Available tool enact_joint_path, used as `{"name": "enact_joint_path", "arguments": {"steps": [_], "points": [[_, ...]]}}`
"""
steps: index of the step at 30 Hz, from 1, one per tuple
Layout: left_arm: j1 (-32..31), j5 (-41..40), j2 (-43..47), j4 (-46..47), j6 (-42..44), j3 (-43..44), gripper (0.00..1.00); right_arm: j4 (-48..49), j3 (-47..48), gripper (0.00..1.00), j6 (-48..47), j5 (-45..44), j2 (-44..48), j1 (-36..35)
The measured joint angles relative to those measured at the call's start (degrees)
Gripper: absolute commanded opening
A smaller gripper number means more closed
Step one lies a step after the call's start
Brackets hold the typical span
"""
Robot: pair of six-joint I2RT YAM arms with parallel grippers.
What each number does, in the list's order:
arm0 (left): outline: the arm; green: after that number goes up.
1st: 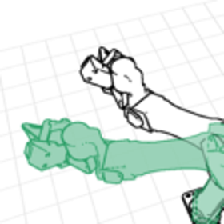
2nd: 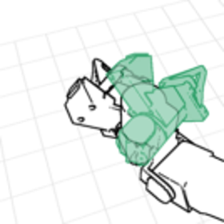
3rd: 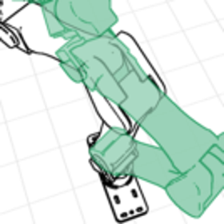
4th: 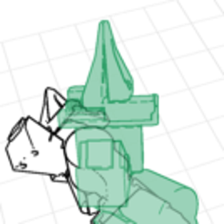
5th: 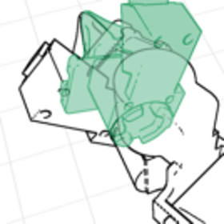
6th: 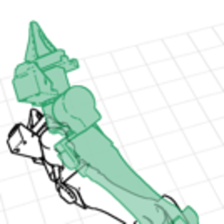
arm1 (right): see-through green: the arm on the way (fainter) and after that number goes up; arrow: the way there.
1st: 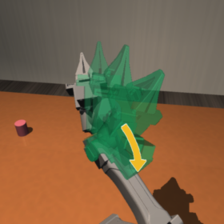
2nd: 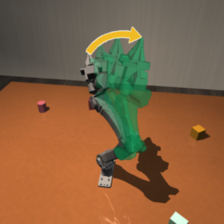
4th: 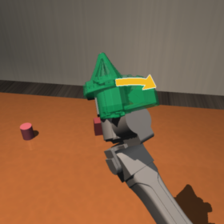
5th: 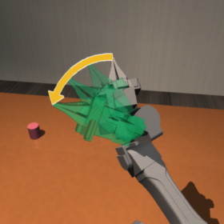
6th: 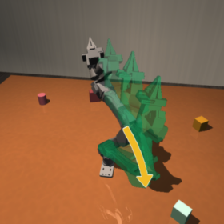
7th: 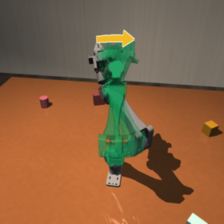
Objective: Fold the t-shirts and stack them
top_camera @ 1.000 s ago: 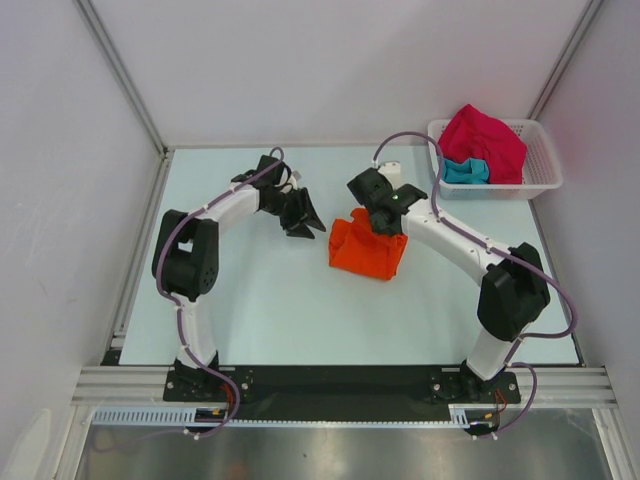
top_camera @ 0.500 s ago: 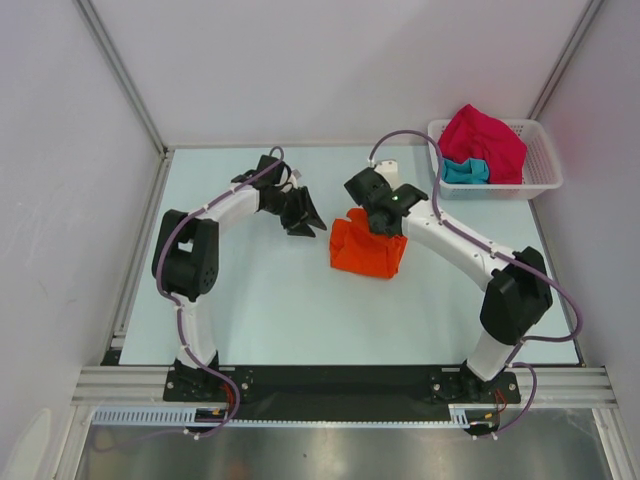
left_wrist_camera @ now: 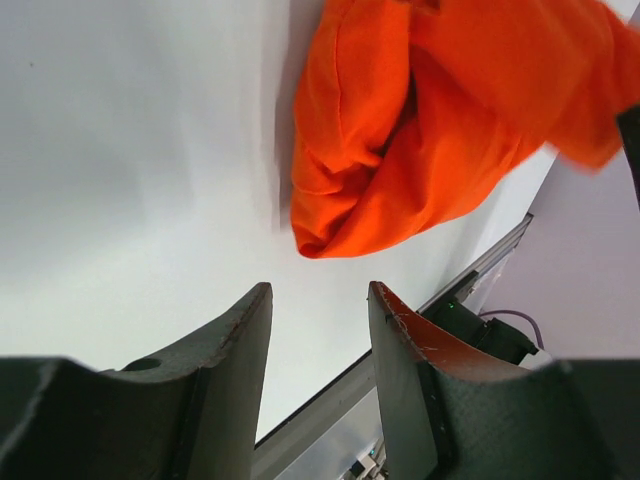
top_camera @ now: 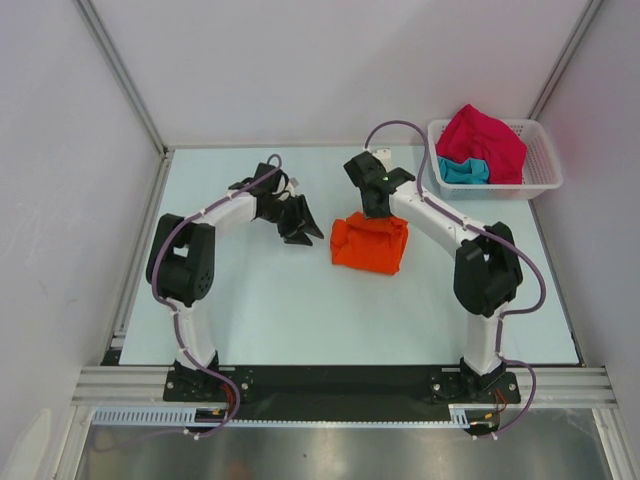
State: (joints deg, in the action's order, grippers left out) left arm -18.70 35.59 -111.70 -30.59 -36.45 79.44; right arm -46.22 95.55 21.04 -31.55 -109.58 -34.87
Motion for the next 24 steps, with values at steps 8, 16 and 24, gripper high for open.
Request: {"name": "enact_joint_path", "arguments": {"steps": [8, 16, 24], "points": [[0.2, 0.0, 1.9, 1.0, 0.0, -3.3, 0.48, -0.1, 3.9, 0.59, -1.3, 0.1, -3.8, 0.4], [0.3, 0.0, 2.0, 2.6, -0.1, -5.1, 0.48, -0.3, 4.8, 0.6, -1.6, 0.0, -3.5, 0.3], [0.3, 0.6, 3.0, 4.7, -1.6, -6.3, 0.48, -0.7, -1.5, 0.61, 1.1, -0.1, 0.8, -1.9]]}}
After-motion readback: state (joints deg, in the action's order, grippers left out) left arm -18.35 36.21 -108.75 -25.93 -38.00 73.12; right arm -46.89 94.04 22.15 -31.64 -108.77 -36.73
